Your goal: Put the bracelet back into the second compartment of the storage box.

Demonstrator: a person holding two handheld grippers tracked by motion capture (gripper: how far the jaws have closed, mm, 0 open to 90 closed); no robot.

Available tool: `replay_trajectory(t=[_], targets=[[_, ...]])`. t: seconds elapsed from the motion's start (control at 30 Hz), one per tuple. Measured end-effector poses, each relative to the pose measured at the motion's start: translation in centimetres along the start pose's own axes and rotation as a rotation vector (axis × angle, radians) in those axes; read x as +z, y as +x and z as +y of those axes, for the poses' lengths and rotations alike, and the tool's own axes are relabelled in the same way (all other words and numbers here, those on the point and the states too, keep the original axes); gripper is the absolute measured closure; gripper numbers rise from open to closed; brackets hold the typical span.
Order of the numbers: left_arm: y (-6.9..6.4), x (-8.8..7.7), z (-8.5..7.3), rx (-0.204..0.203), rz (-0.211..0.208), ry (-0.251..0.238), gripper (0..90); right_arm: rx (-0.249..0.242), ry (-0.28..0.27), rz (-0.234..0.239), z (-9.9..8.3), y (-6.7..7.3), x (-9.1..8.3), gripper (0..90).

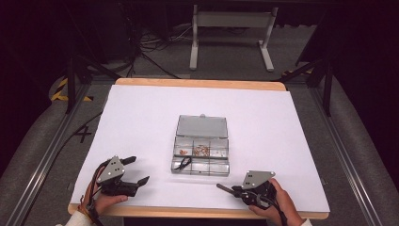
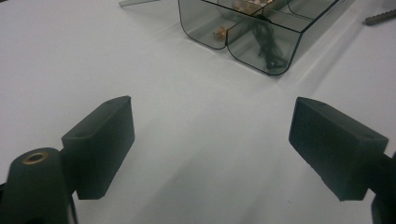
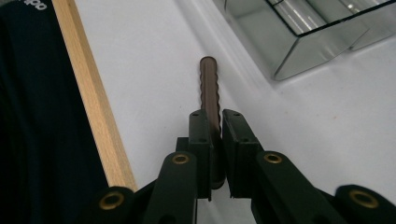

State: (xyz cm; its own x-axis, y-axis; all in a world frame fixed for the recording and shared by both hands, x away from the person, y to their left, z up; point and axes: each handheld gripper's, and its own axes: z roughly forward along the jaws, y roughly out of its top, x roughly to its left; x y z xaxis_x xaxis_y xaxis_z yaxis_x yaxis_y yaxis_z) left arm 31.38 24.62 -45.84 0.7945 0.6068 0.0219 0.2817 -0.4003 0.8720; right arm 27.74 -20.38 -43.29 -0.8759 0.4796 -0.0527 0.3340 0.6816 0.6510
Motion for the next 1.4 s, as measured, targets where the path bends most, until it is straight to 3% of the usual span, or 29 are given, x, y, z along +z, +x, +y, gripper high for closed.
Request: replay_trajectory(t=[0.87, 1.4], targets=[[0.1, 0.0, 0.0, 0.004, 0.008, 0.004, 14.8, 0.019, -0.176, -0.022, 1.1, -0.1, -2.3, 83.0], [0.2, -0.1, 0.0, -0.004, 0.008, -0.005, 14.8, 0.017, -0.231, -0.051, 2.5, -1.1, -2.9, 83.0]])
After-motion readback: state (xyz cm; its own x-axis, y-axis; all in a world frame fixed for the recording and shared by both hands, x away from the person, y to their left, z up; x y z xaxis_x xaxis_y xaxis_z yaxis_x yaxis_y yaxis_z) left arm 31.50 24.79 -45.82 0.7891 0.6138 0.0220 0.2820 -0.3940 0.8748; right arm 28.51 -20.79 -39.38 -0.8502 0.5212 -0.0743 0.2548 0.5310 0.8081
